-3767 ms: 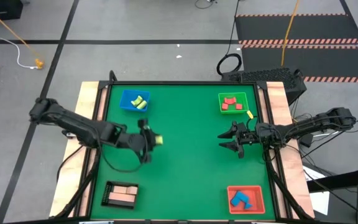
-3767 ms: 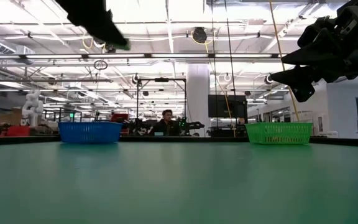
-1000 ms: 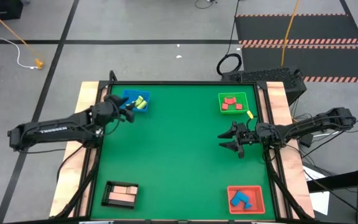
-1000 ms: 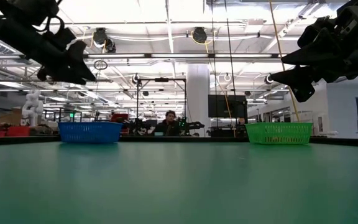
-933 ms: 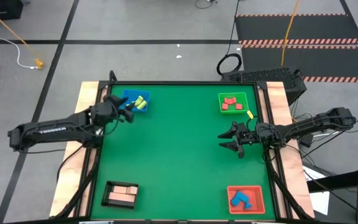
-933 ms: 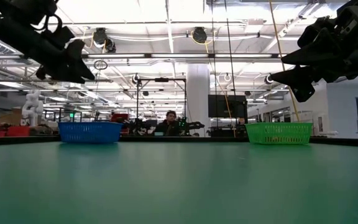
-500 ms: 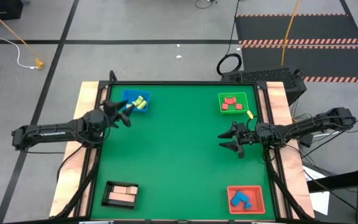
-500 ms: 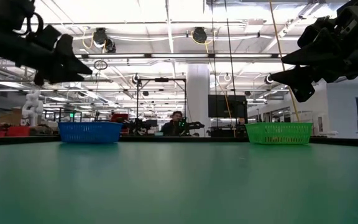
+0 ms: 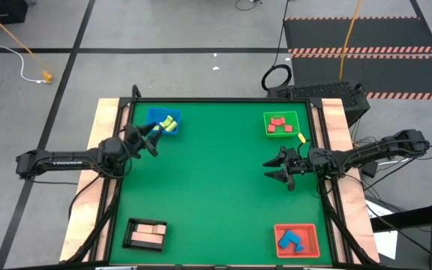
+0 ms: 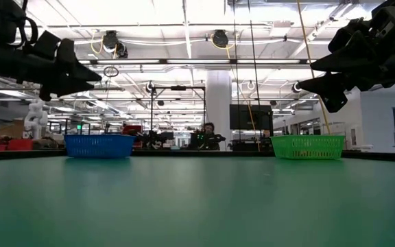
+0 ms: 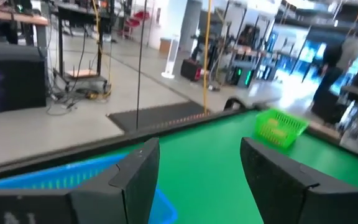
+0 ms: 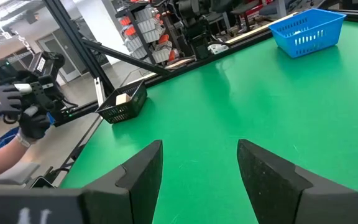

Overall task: Sort & place blocks by color
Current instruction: Return to Home Position

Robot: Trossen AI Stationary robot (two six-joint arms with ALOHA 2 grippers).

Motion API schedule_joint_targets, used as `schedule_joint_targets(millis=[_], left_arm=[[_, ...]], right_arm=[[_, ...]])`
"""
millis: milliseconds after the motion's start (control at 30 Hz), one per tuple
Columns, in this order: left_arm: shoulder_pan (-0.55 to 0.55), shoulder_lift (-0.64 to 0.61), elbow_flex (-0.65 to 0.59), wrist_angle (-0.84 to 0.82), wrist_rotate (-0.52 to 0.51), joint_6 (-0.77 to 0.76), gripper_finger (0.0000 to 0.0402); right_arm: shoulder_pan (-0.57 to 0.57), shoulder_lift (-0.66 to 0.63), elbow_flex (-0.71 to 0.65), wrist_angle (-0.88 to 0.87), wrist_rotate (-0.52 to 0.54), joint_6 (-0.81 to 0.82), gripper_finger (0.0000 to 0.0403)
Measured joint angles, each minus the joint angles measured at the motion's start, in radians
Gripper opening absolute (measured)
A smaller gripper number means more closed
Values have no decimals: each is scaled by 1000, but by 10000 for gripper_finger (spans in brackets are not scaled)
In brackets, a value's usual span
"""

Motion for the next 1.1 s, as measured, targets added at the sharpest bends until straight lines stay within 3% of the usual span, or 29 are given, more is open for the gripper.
schedule_joint_targets(millis=[367,1100], left_arm=[[0,1,0,-204,38,-58,225],[0,1,0,-210,43,-95,225]], right_arm=[[0,0,0,0,0,0,197],[0,0,0,0,0,0,197]])
